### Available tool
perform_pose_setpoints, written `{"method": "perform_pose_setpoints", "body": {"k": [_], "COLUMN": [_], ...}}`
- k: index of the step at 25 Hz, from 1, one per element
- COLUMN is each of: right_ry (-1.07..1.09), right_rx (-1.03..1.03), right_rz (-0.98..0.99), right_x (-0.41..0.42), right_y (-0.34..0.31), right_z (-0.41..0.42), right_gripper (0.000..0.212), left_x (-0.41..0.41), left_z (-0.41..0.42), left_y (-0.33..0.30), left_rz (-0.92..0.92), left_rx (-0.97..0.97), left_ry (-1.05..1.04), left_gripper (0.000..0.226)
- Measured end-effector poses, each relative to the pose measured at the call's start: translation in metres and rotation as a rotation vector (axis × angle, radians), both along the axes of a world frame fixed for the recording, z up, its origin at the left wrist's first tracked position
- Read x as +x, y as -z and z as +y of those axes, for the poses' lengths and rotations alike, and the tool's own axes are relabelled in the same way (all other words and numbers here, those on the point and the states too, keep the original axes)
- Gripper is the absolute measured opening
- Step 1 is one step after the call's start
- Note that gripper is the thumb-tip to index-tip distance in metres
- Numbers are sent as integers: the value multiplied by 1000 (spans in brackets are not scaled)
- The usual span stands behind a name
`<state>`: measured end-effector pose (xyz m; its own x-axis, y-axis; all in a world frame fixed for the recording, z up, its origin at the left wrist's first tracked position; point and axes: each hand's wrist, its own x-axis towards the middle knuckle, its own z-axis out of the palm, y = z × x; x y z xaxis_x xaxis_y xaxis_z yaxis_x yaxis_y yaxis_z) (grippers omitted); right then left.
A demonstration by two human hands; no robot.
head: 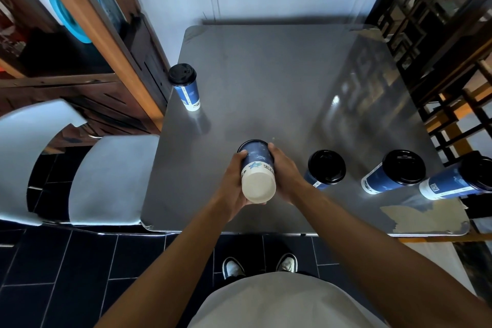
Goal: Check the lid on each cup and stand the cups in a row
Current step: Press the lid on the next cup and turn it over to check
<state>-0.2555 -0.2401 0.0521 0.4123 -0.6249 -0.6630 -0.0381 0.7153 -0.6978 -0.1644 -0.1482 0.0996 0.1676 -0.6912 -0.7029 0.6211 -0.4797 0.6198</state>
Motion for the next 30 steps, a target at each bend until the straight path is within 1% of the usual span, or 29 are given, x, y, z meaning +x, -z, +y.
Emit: {"method": "perform_pose_setpoints", "body": {"k": [3, 6, 8, 10, 11, 13, 15, 18, 22, 26, 27, 28, 30], "right_ry": [-9, -46, -79, -92, -82, -66, -90, -111, -84, -127, -147, -169, -210], "right_rx": [2, -17, -78, -116, -113, -104, -108, -138, -143, -179, -204, -235, -302], "right_rz": [-4, -10, 19, 49, 58, 74, 81, 60, 62, 115, 127, 137, 142], "right_x": [1, 1, 1, 2, 2, 1, -2, -2, -1, -1, -1, -1, 2], "right_y": [-2, -2, -3, -6, -7, -8, -7, -4, -8, -8, -8, -8, -5], "right_z": [-1, -1, -2, -2, -3, -3, -2, -1, -5, -8, -8, -9, -10], "right_gripper": [51, 53, 47, 40, 40, 40, 41, 45, 43, 41, 39, 37, 28], "left_x": [4, 11, 11, 8, 8, 9, 10, 8, 7, 20, 22, 24, 22], "left_z": [0, -3, -6, -7, -7, -6, -5, -5, -6, 0, 1, 1, -1], "left_y": [5, 9, 9, 10, 12, 14, 15, 15, 19, 23, 24, 24, 18], "left_rz": [-52, -102, -107, -156, -162, -86, -25, -27, -73, -152, -167, -159, -66], "left_rx": [20, 84, 59, 9, 0, 4, 6, 3, 21, 95, 104, 103, 78], "left_ry": [29, 22, -20, -30, -50, -83, -80, -71, -7, 78, 91, 88, 15], "left_gripper": [74, 79, 82, 78, 72, 61, 58, 61, 63, 85, 87, 85, 80]}}
